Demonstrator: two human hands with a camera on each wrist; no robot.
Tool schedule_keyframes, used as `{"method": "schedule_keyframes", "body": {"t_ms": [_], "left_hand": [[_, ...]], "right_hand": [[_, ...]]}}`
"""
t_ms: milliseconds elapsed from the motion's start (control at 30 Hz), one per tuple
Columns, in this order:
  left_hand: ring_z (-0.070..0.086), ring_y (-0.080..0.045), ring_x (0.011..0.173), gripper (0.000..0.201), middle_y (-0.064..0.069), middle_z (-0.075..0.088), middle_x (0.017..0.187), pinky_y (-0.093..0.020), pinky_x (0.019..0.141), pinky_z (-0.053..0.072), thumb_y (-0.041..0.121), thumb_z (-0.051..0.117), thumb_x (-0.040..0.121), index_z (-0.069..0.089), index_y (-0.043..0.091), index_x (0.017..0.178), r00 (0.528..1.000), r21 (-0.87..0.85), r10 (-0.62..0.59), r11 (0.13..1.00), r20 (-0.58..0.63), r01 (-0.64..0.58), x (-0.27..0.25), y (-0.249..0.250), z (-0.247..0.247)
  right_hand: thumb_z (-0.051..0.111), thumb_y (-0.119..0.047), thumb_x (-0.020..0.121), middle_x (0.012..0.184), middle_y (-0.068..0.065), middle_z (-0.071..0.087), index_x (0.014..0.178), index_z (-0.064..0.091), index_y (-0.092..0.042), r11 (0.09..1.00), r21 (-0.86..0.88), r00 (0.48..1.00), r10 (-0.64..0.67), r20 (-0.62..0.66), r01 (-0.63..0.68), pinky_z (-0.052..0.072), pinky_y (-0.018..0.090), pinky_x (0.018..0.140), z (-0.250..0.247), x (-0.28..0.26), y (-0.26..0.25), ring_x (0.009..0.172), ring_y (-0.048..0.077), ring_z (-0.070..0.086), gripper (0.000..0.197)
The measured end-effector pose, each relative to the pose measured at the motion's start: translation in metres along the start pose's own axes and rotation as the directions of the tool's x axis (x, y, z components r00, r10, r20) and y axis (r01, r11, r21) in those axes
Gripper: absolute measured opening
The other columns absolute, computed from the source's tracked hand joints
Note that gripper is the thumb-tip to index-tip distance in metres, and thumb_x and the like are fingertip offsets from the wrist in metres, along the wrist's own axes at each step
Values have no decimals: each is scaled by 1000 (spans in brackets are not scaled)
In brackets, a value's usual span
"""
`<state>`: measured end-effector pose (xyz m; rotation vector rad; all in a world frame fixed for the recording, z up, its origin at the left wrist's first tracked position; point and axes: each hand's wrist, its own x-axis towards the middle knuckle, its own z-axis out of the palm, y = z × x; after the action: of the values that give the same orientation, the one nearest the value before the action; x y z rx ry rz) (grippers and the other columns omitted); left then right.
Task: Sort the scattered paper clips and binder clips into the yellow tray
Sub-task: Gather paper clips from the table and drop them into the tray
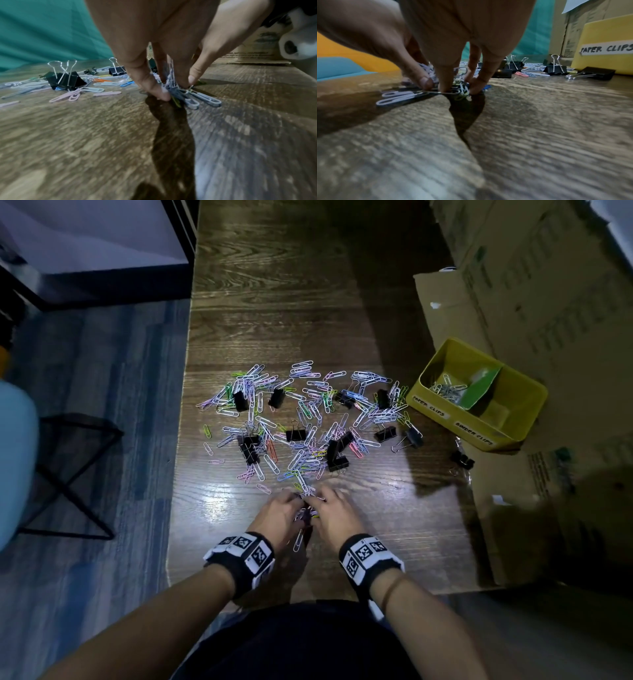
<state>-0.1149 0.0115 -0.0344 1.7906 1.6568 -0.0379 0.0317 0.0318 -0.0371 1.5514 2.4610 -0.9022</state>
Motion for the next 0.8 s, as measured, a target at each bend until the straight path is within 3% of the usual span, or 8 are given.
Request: {"method": "schedule_keyframes", "body": {"t_ms": [133, 233, 333, 467, 600, 700, 767, 800], "left_hand": [[64, -23, 94, 31, -9, 70, 103, -24, 85, 44, 21, 68, 82, 66, 16, 113, 998, -124, -33, 992, -45, 27, -1, -8, -11], [66, -19, 84, 28, -11, 72, 93, -14, 73, 38, 25, 69, 82, 69, 16, 108, 995, -189, -104, 977, 3, 103, -1, -13, -23], [63, -6, 79, 29, -13, 72, 98, -2, 67, 38, 15, 70, 81, 69, 10, 109, 995, -281, -93, 955, 21, 95, 0, -14, -35], [64, -4, 89, 27, -10, 68, 108, -4, 73, 38, 10, 65, 85, 66, 9, 112, 998, -298, -47, 953, 39, 57, 2, -17, -45], [48, 25, 59, 29, -9, 71, 100, 1, 60, 35, 12, 68, 83, 66, 10, 112, 997, -397, -44, 915, 70, 68, 10, -29, -51], [48, 17, 47, 26, 4, 73, 84, 0, 57, 37, 14, 70, 80, 69, 10, 106, 997, -421, -34, 905, 62, 57, 14, -31, -63], [53, 7, 49, 21, 13, 69, 65, -10, 63, 47, 12, 71, 79, 71, 17, 100, 993, -467, -38, 880, 112, 87, 18, -29, -75], [57, 1, 52, 21, 10, 69, 61, -18, 67, 52, 10, 71, 78, 72, 23, 95, 988, -528, -34, 842, 151, 110, 21, -27, -81]], "right_hand": [[47, -5, 91, 130, 9, 50, 126, 54, -16, 999, 3, 998, 35, 52, -35, 41, 36, 96, -1, 1, 9, 118, 29, 49, 37], [48, -7, 91, 126, 9, 56, 118, 61, -15, 993, 48, 992, 106, 71, -110, 45, 32, 93, -3, 6, 17, 115, 28, 55, 31], [49, -16, 95, 131, 8, 57, 121, 62, -15, 984, 109, 989, 135, 58, -141, 41, 28, 97, -8, 7, 22, 117, 24, 55, 29], [58, -16, 91, 124, 8, 63, 116, 66, -12, 953, 253, 983, 180, -27, -167, 38, 23, 100, -13, 2, 26, 116, 21, 58, 26], [63, -8, 87, 115, 7, 68, 109, 70, -10, 925, 344, 970, 212, -120, -159, 40, 20, 99, -20, -7, 33, 107, 19, 62, 23], [70, -10, 82, 106, 7, 71, 101, 73, -10, 878, 455, 953, 250, -171, -149, 45, 21, 95, -28, -16, 36, 94, 13, 65, 20], [74, -12, 79, 103, 7, 72, 98, 74, -10, 830, 543, 944, 269, -194, -125, 50, 30, 92, -35, -22, 39, 92, 13, 66, 20], [74, -11, 78, 101, 5, 72, 98, 74, -9, 801, 588, 940, 277, -199, -111, 52, 31, 90, -39, -25, 41, 90, 12, 67, 20]]}}
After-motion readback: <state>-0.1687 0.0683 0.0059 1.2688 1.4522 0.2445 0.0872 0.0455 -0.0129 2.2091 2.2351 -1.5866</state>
